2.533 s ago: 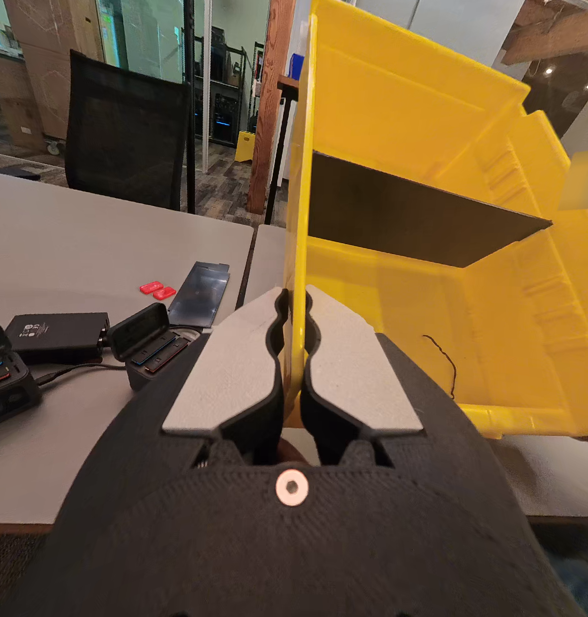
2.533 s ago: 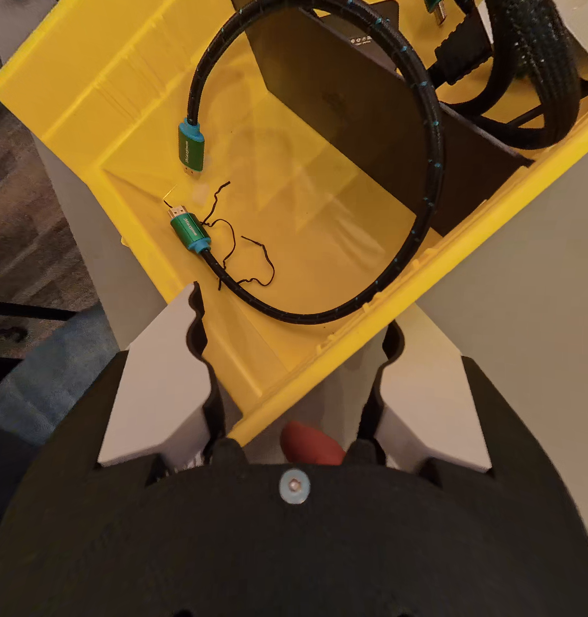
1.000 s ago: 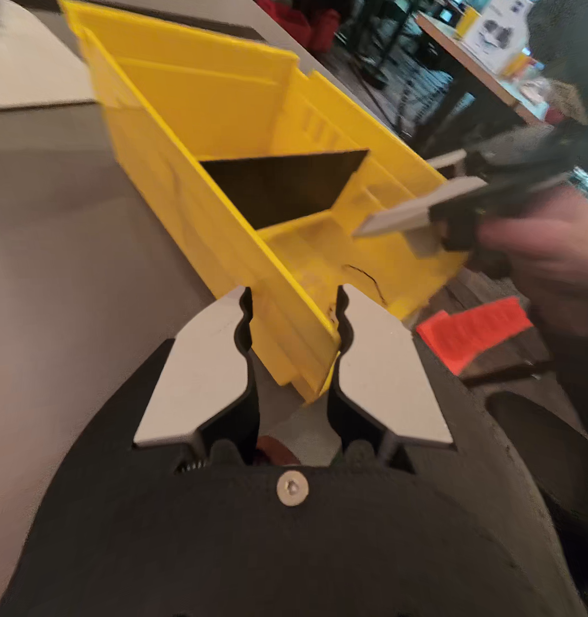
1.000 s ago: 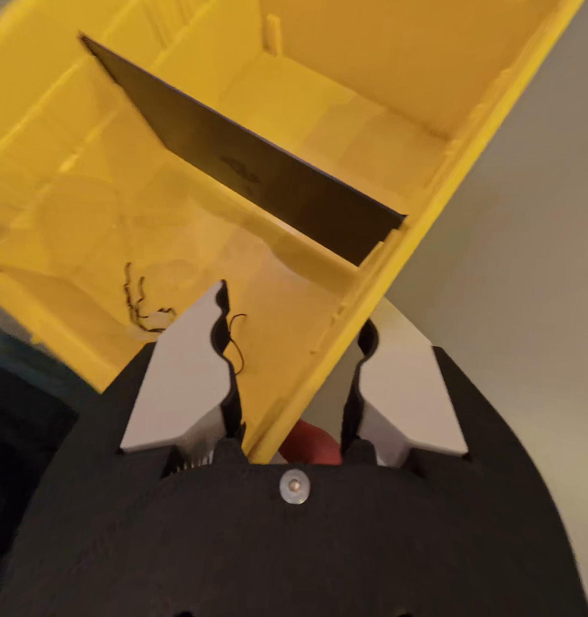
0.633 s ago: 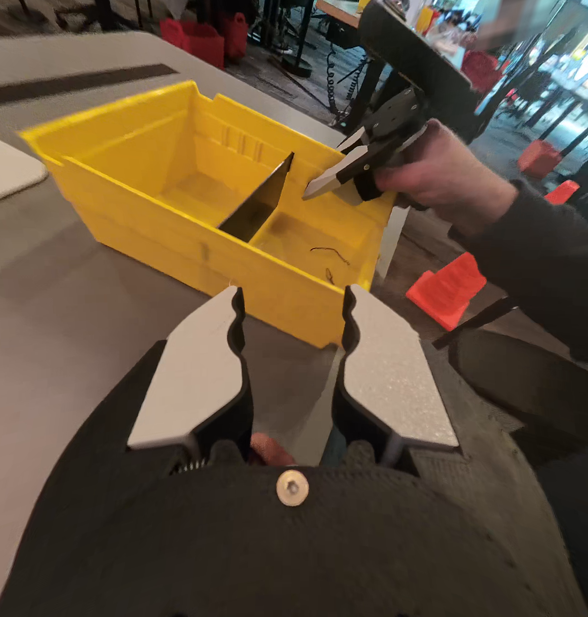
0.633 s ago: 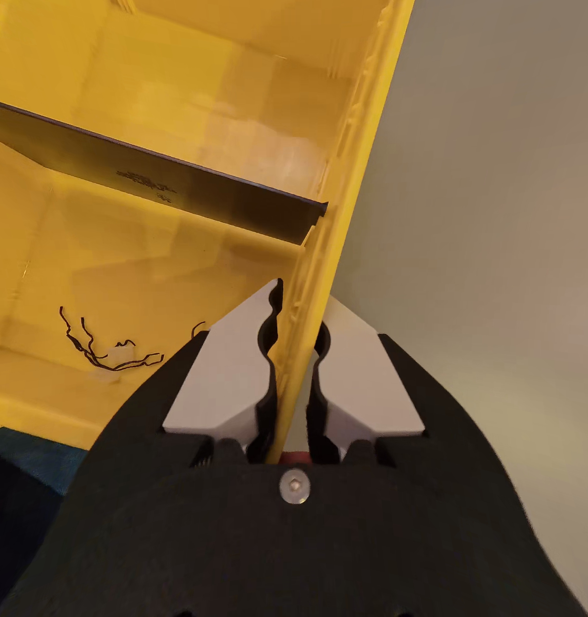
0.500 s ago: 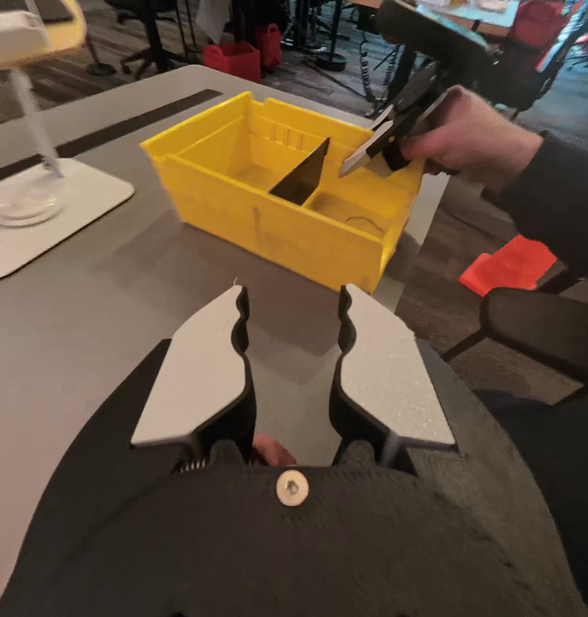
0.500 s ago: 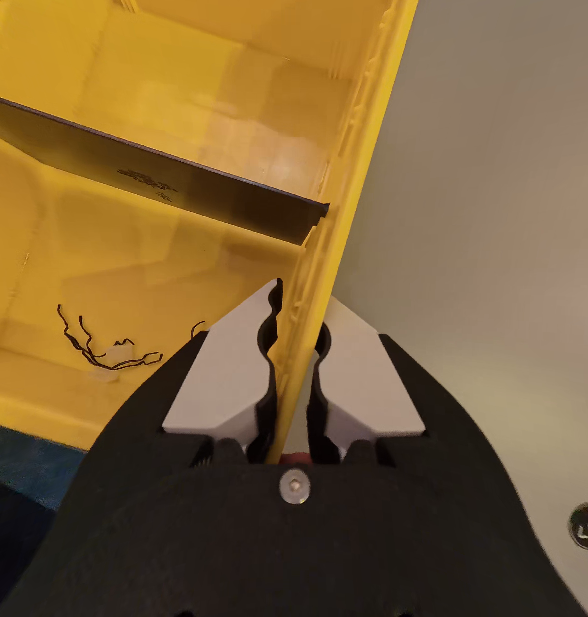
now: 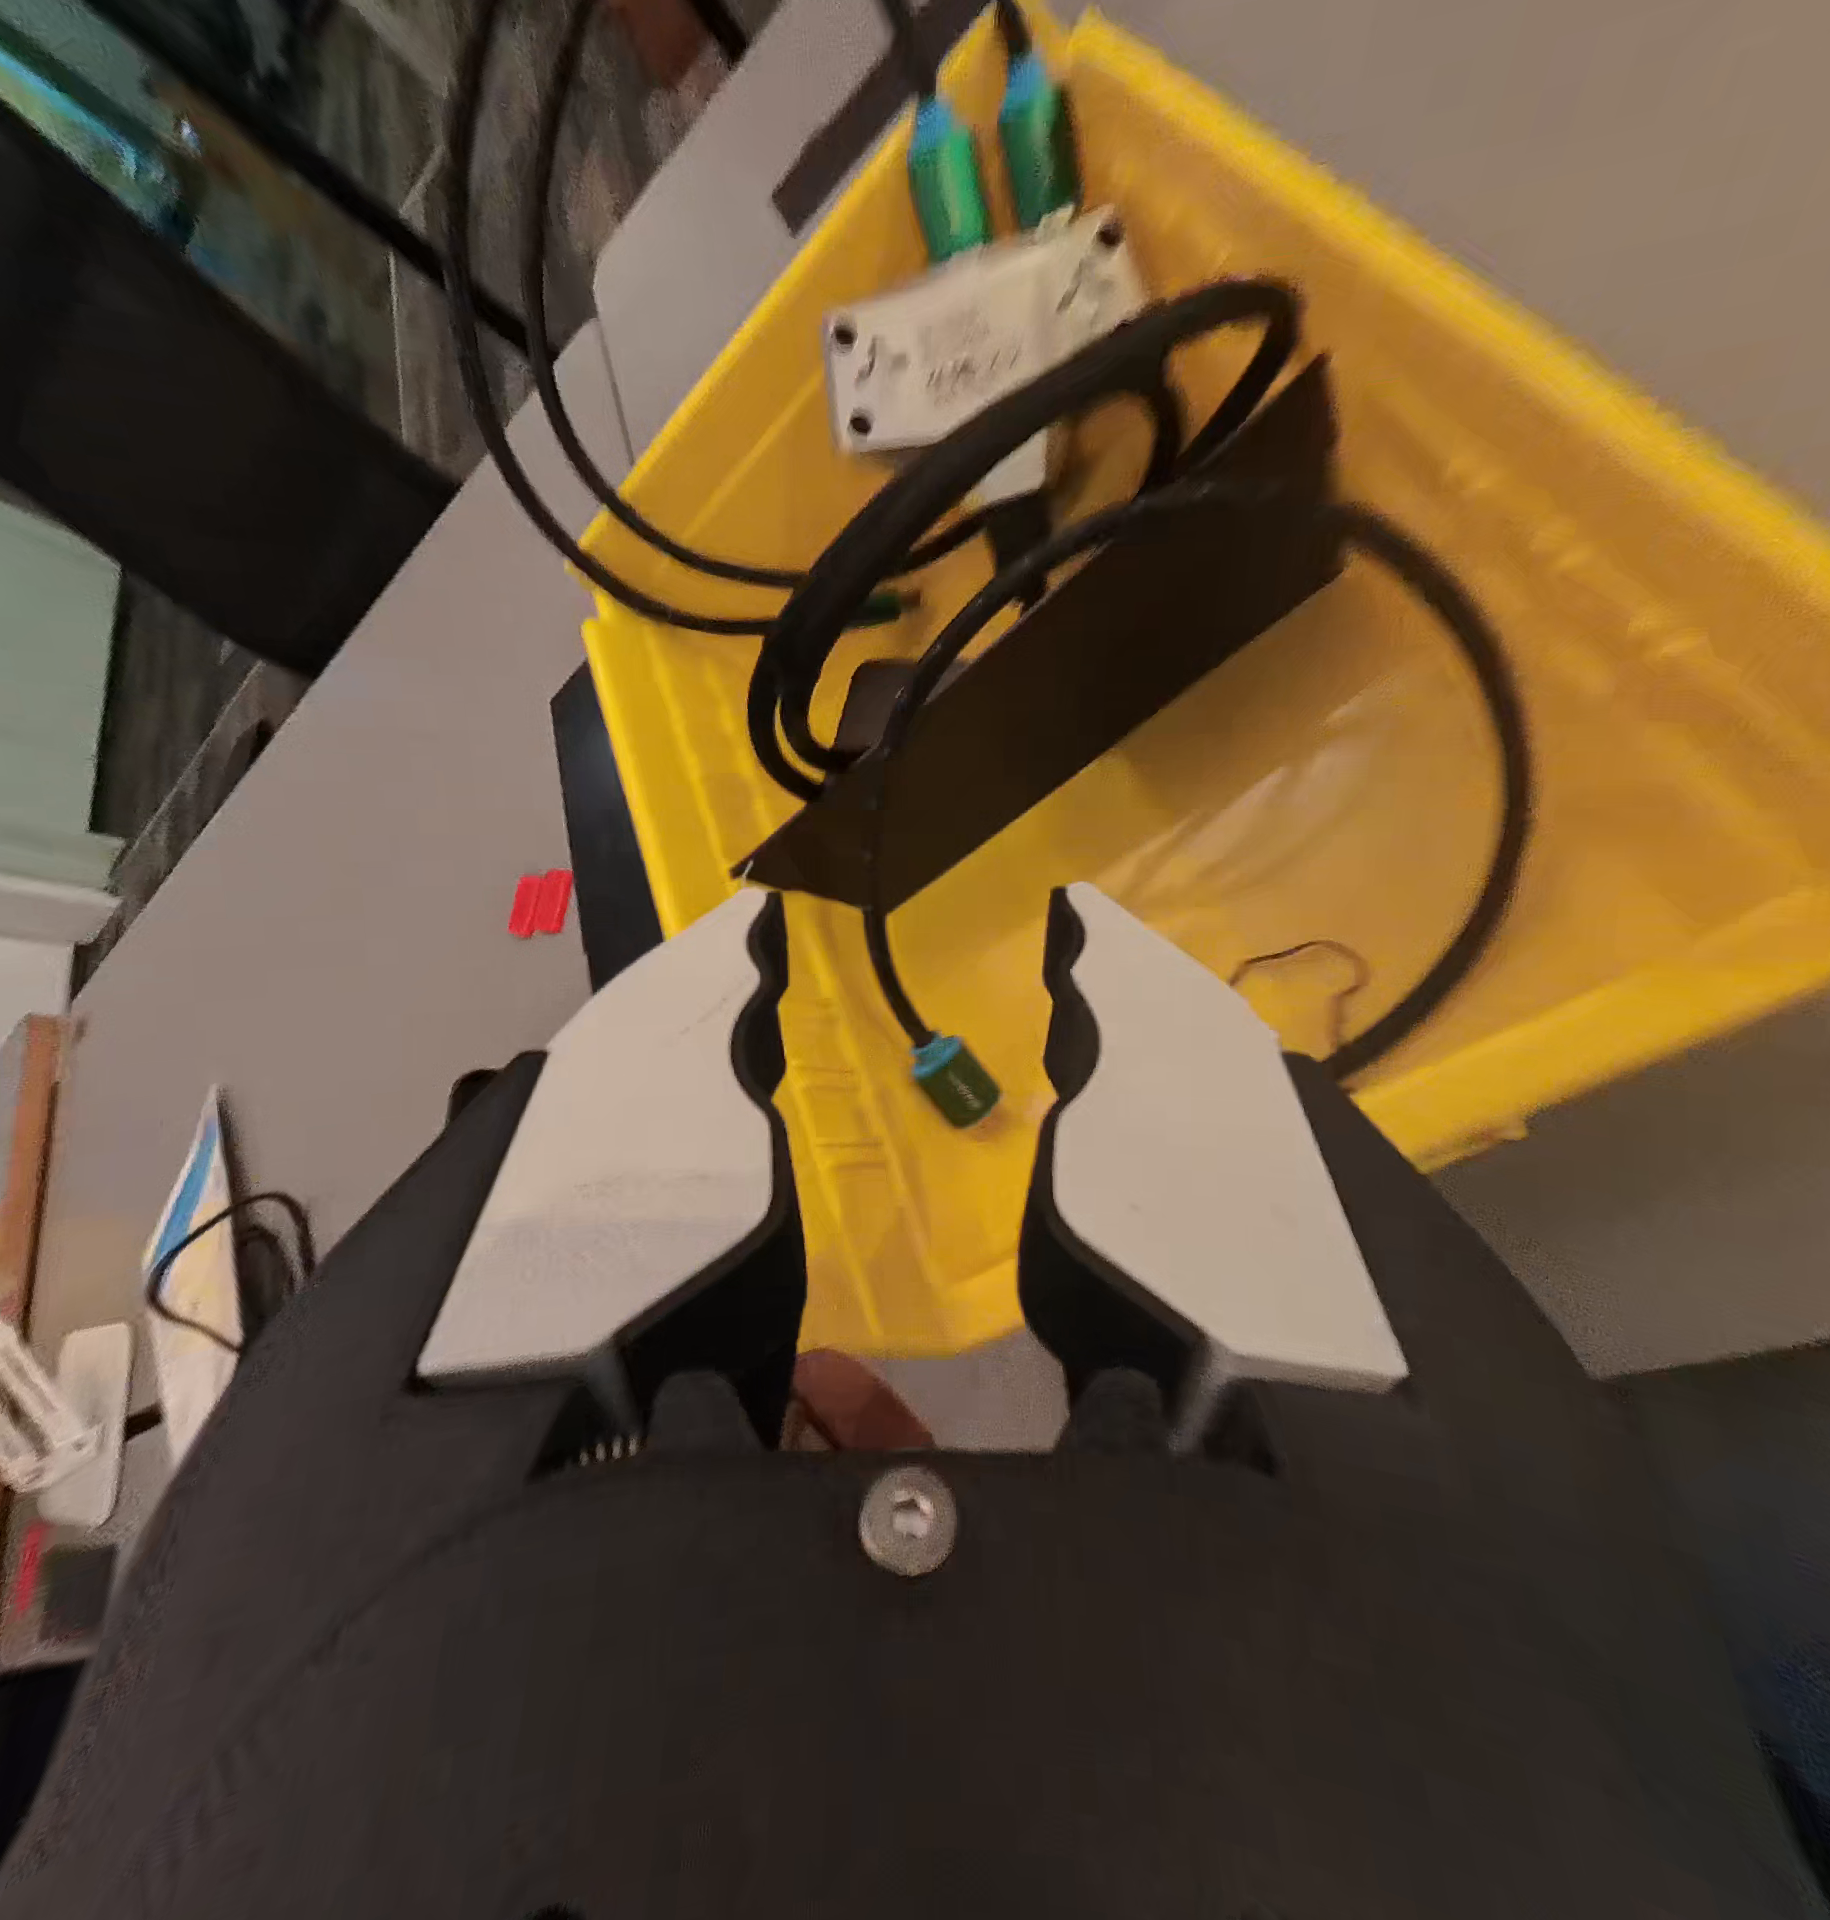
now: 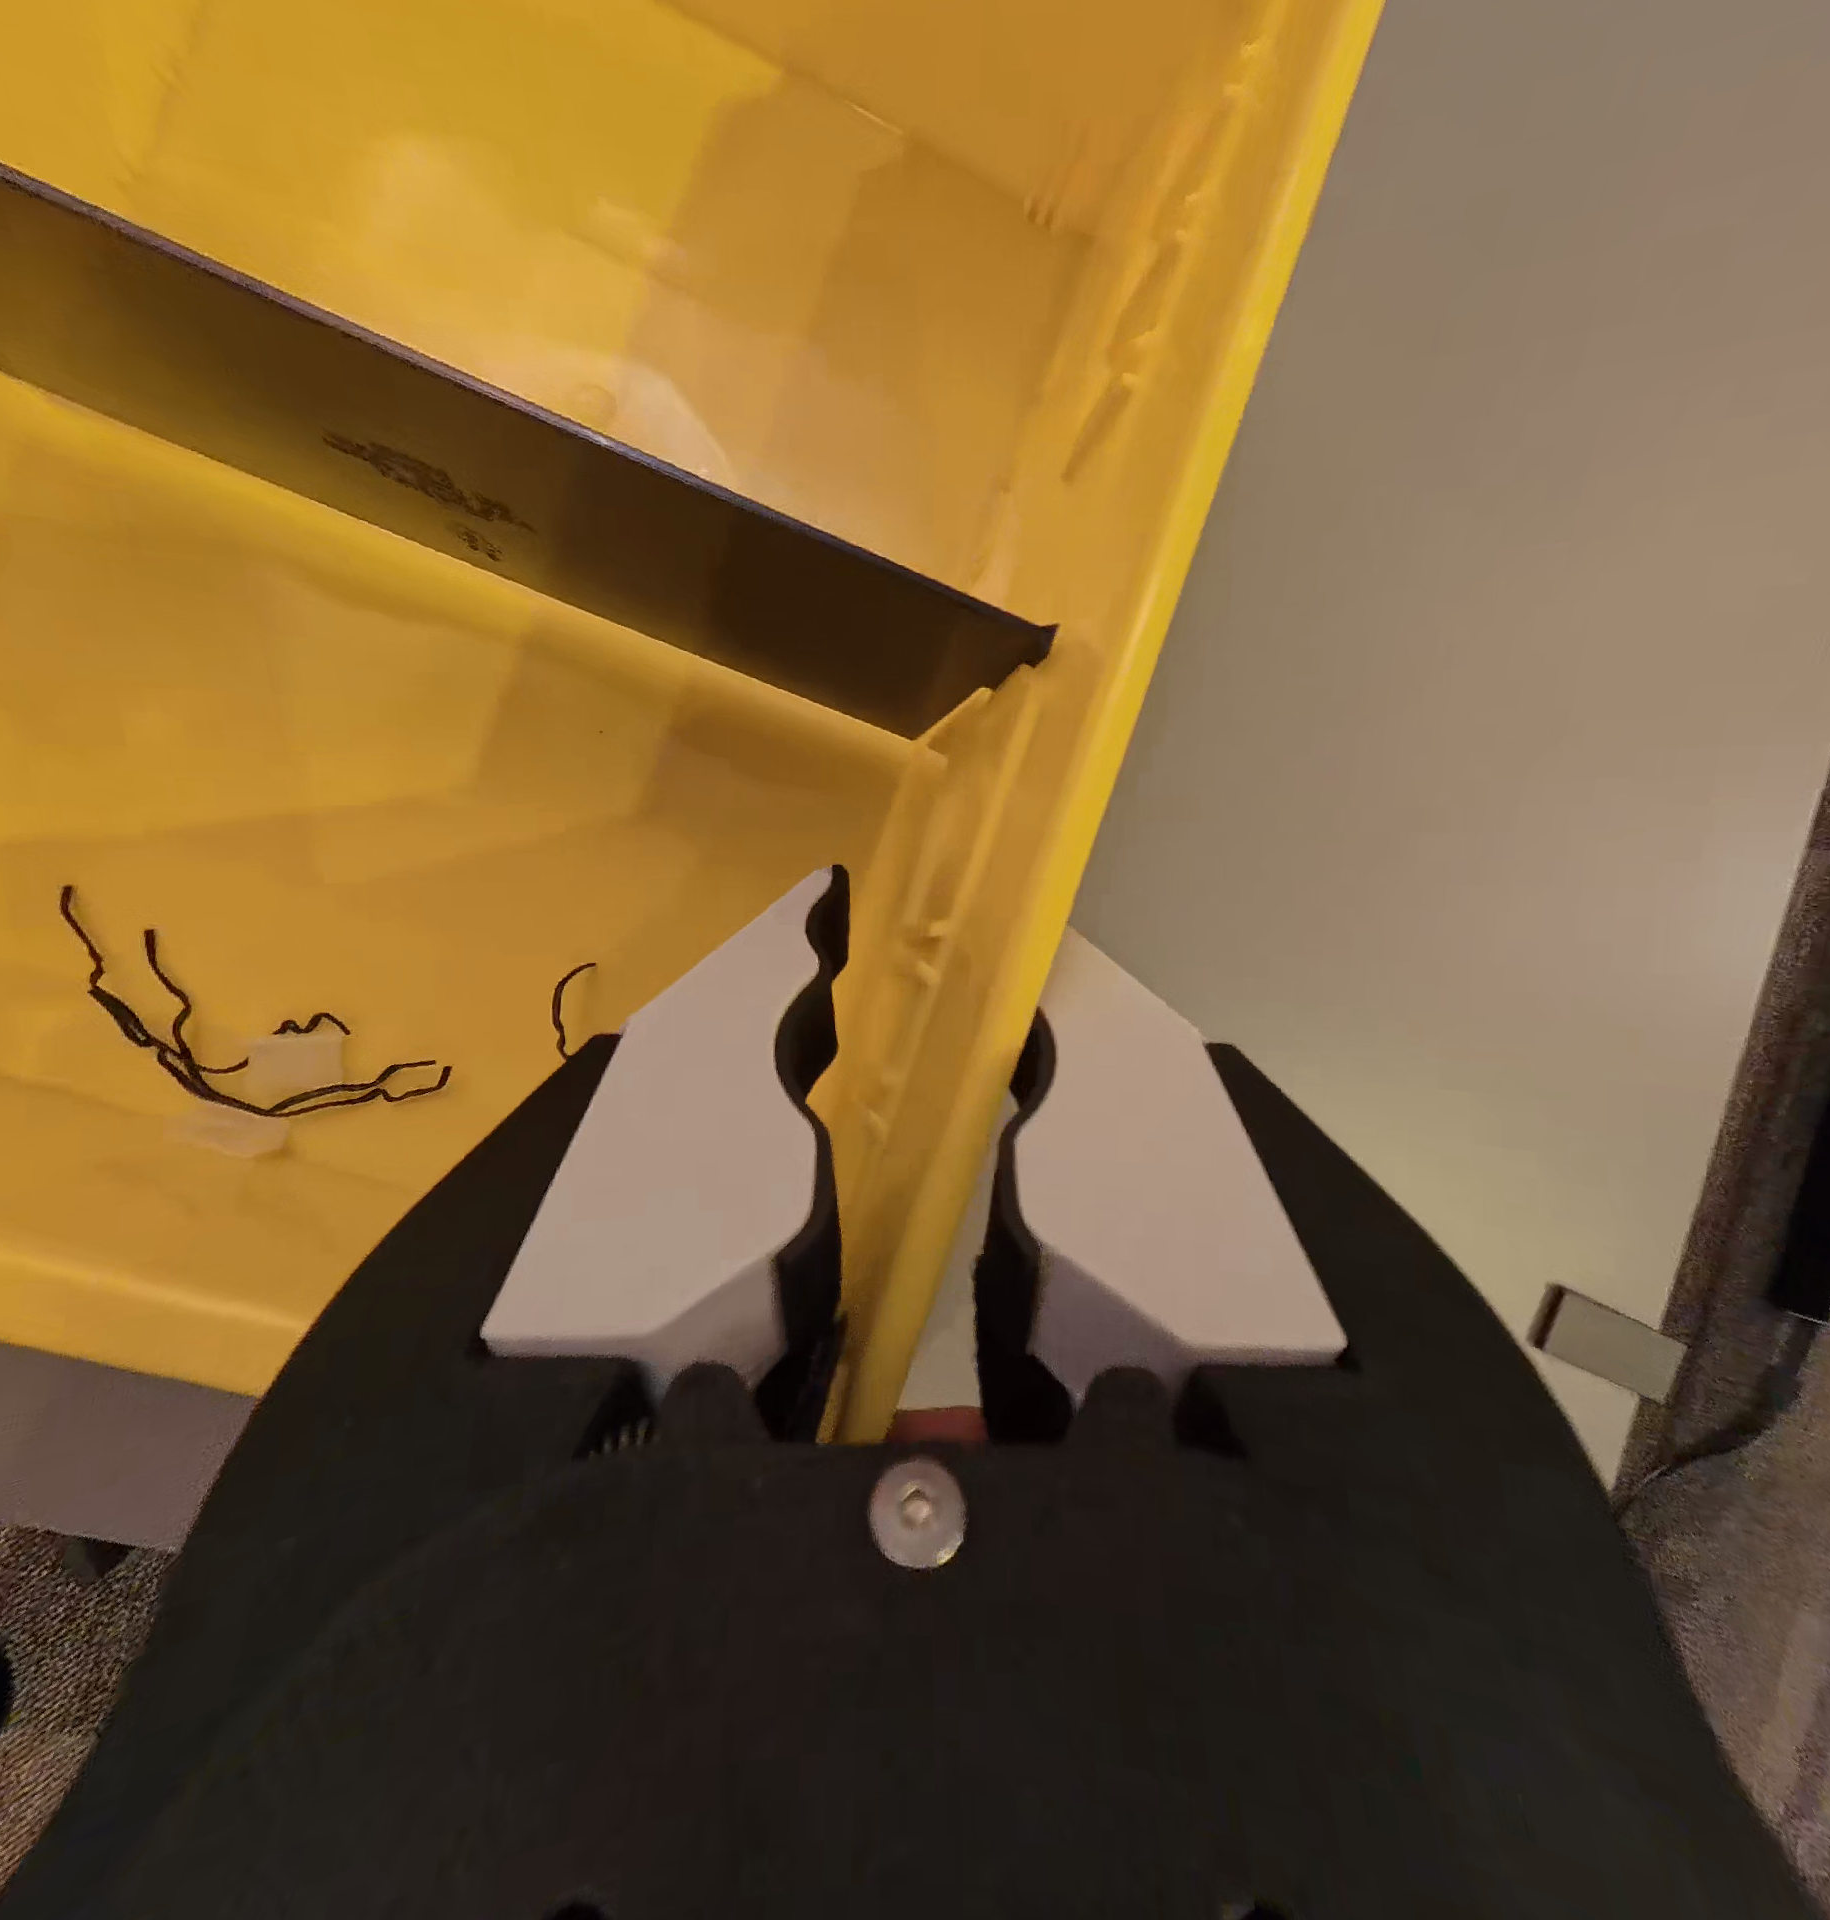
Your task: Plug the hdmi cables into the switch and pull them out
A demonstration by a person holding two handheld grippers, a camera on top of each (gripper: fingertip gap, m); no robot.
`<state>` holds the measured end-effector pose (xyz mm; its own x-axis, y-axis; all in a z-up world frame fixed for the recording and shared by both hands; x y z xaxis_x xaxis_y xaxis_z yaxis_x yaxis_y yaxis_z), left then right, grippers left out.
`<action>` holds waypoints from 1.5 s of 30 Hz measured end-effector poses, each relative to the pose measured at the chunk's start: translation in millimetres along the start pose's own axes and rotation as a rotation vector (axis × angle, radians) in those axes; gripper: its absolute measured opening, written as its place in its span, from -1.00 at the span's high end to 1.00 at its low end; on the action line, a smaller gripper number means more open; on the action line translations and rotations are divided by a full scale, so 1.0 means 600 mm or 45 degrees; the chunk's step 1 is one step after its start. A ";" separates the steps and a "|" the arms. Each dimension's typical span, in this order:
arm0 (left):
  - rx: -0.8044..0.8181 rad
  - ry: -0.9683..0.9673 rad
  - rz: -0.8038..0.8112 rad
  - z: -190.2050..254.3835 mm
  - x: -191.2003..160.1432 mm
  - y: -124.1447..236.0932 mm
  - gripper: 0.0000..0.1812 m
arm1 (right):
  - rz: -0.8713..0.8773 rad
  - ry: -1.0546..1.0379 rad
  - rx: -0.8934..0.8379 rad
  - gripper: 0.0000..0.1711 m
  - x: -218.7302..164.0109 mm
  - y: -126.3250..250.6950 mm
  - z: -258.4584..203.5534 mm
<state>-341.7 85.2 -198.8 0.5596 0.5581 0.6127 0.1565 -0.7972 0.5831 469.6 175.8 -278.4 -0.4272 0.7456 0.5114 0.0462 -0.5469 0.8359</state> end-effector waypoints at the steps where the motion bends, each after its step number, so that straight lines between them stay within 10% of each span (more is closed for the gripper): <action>1: 0.006 -0.006 -0.034 -0.005 -0.010 -0.018 0.48 | 0.017 -0.001 -0.026 0.70 0.003 0.004 0.006; 7: 0.037 -0.003 -0.315 -0.019 -0.058 -0.118 0.55 | 0.167 0.089 -0.334 0.66 0.039 0.071 0.036; 11: 0.187 -0.166 -0.368 -0.030 -0.067 -0.143 0.93 | 0.243 0.162 -0.419 0.66 0.072 0.120 0.022; 22: 0.408 -0.281 0.047 -0.096 0.012 -0.027 0.93 | 0.580 0.424 -0.393 0.74 0.228 0.246 -0.127; 36: 0.620 -0.274 0.452 -0.132 0.138 0.140 0.94 | 0.916 0.724 0.336 0.36 0.354 0.315 -0.483; 45: 0.154 -0.323 0.685 0.116 0.346 0.100 0.94 | 0.723 0.735 0.890 0.04 0.327 0.277 -0.658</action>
Point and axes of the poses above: each gripper's, where its closed fingertips meet, y back along the fingers, x out of its top, z = x × y across the jaws, the point moved 1 cm from there along y, back along the fingers, and after that the axes turned 3 degrees about y, right-handed, at the moved point
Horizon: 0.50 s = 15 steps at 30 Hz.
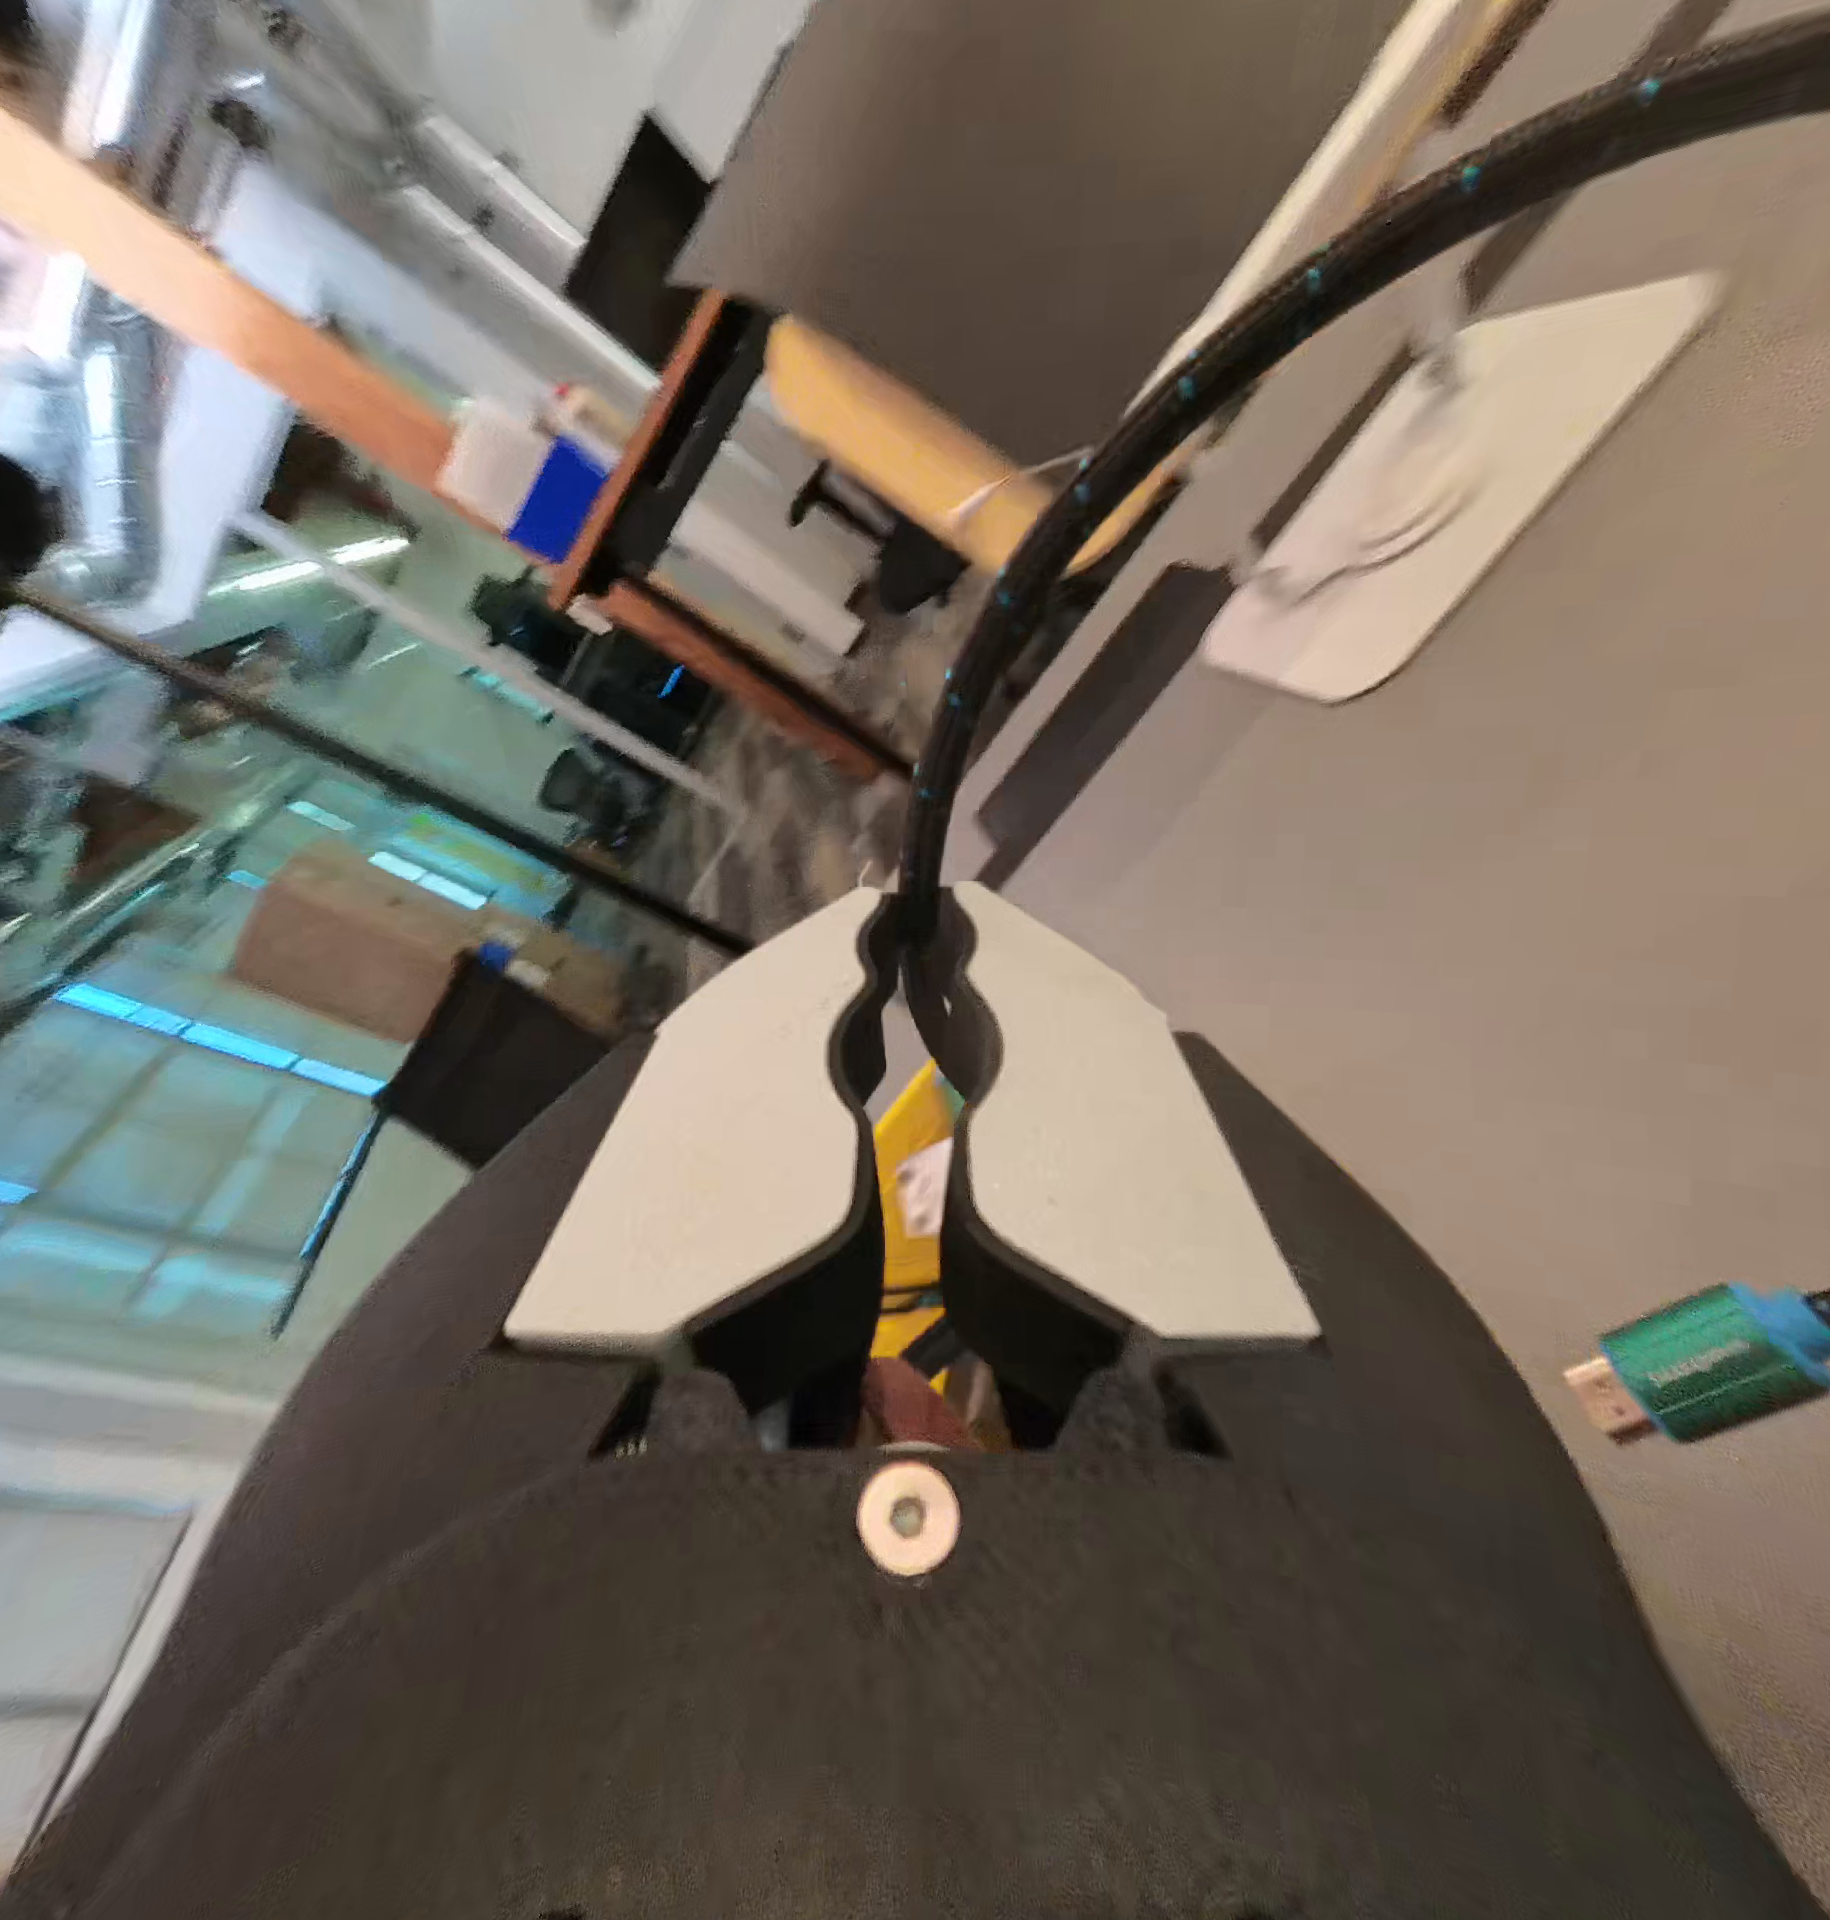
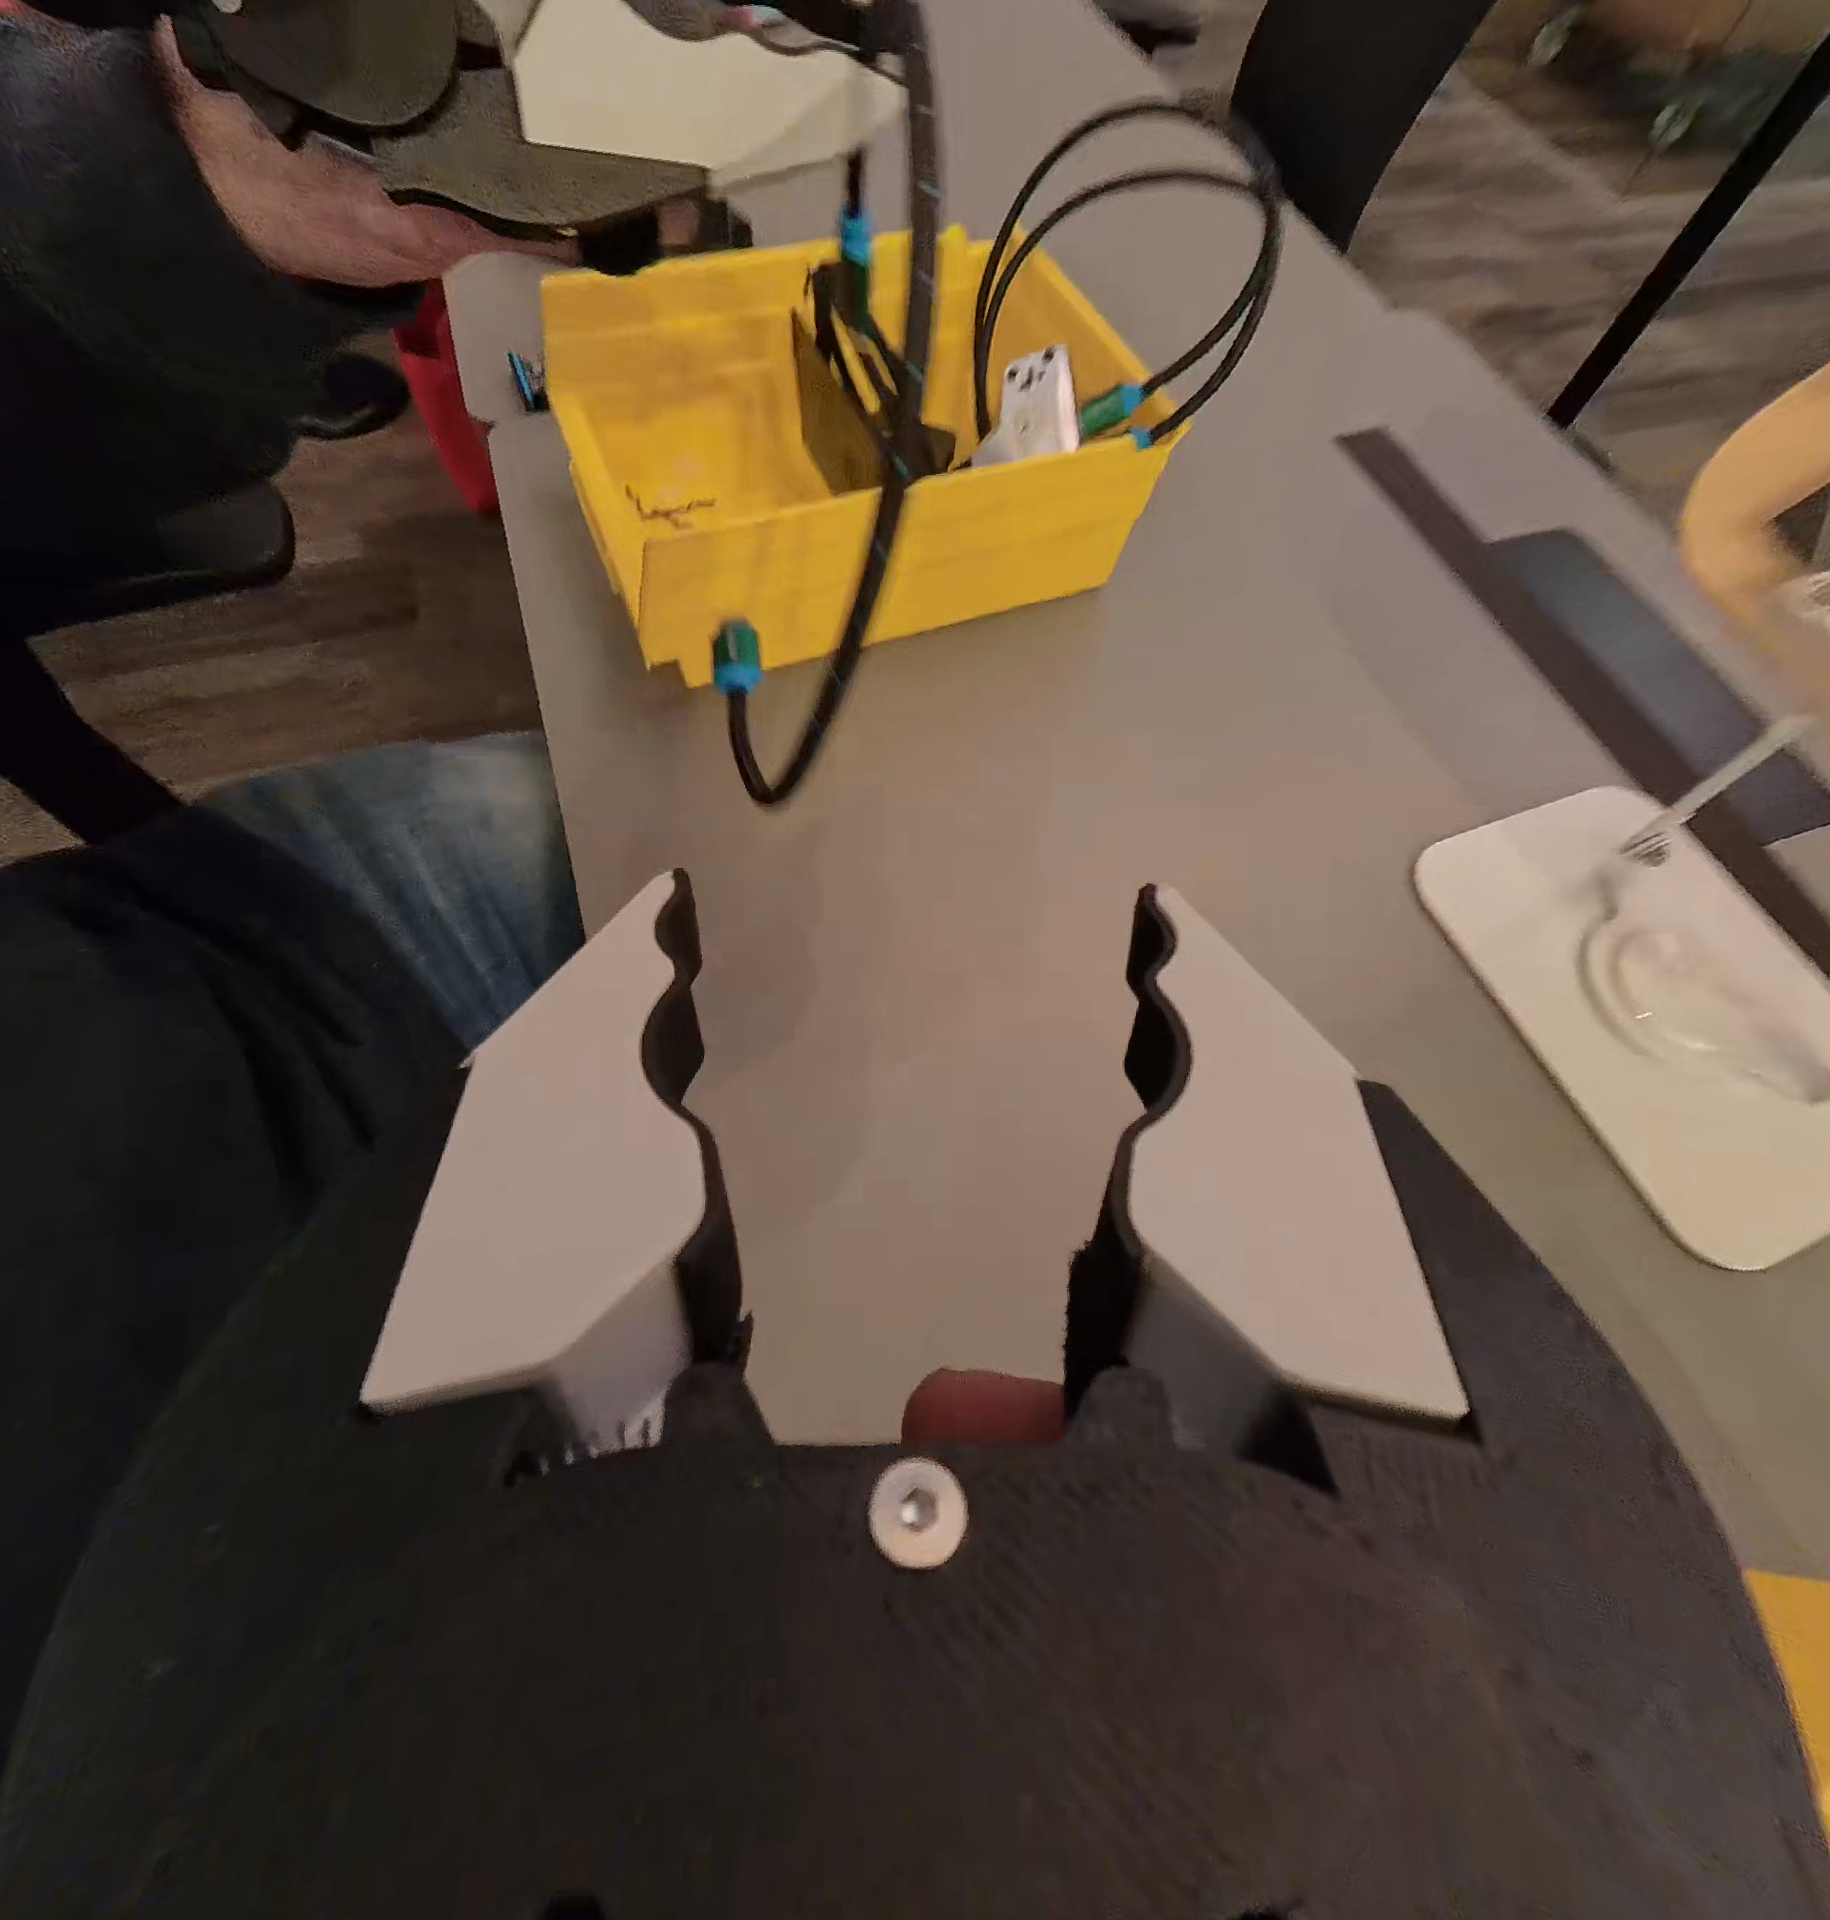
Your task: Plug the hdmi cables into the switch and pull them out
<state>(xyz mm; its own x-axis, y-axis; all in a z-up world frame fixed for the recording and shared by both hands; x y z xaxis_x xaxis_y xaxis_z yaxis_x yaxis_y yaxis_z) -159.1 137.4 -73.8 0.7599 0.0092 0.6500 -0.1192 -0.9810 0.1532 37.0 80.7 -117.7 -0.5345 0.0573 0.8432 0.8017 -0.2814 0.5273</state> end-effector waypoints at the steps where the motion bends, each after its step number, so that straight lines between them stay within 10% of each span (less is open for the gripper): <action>1: -0.034 -0.009 0.034 0.029 0.018 -0.014 0.94 | -0.026 -0.027 0.010 0.04 -0.012 -0.013 0.000; 4: -0.143 -0.016 0.099 0.107 0.058 -0.045 0.94 | -0.087 -0.097 0.022 0.13 -0.050 -0.042 0.012; 7: -0.236 -0.038 0.109 0.166 0.073 -0.063 0.94 | -0.092 -0.161 -0.023 0.98 -0.085 -0.054 0.039; 15: -0.376 -0.006 0.060 0.140 0.010 -0.027 0.65 | -0.102 -0.568 0.089 1.00 -0.176 -0.083 0.078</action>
Point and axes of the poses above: each gripper's, where its closed fingertips meet, y back along the fingers, x out of its top, z = x × y across the jaws, the point moved 1 cm from there along y, back along the fingers, and after that the axes turned 3 degrees about y, right-handed, at the moved point
